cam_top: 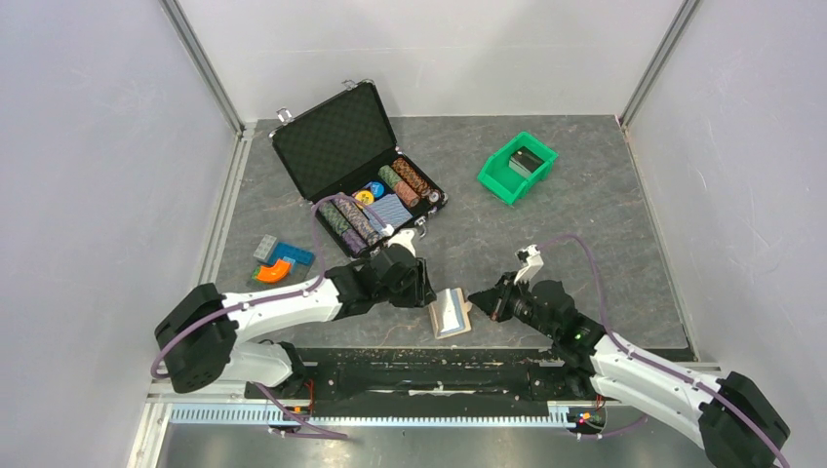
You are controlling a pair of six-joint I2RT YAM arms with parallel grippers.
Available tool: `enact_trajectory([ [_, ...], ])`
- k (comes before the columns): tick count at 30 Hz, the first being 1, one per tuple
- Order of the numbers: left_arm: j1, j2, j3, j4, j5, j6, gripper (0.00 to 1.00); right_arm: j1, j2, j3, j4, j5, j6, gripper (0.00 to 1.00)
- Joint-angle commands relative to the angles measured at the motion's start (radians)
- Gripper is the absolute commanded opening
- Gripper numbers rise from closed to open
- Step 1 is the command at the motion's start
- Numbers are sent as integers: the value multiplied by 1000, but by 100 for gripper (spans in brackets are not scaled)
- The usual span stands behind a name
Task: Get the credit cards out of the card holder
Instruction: Open the card holder at the corner of the board.
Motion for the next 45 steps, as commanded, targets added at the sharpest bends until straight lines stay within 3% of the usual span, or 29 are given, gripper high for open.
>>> enact_trajectory([
  [1, -2, -53, -23, -71, -88, 53, 47, -5, 12, 32, -70, 75, -66, 0],
  [10, -1, -68, -71, -85, -112, 51, 37, -14, -12, 64, -225, 196, -100, 2],
  [13, -1, -60, -83, -87, -114, 50, 38, -14, -18, 110, -290, 203, -107, 22],
  [17, -1, -58, -89, -87, -106, 46, 47, -14, -12, 205, -362, 157, -143, 38],
  [21, -1, -70, -88, -84, -106, 52, 53, -14, 35, 298, -385, 69, -161, 46],
  [25, 1, -88, -78, -92, -107, 56, 53, -13, 93, 346, -343, -37, -139, 48],
  [28, 1, -100, -89, -76, -96, 45, 47, -10, 138, 329, -252, -100, -95, 40],
  [31, 1, -111, -122, -27, -74, 31, 37, 16, 207, 309, -180, -142, -57, 38],
  [38, 1, -112, -189, 57, -30, 11, 18, 61, 349, 297, -180, -70, -78, 47],
  [42, 1, -114, -200, 66, -13, 14, 8, 61, 351, 271, -202, -6, -87, 57],
  [45, 1, -120, -210, 89, 4, 11, 2, 61, 353, 258, -212, -2, -86, 58],
])
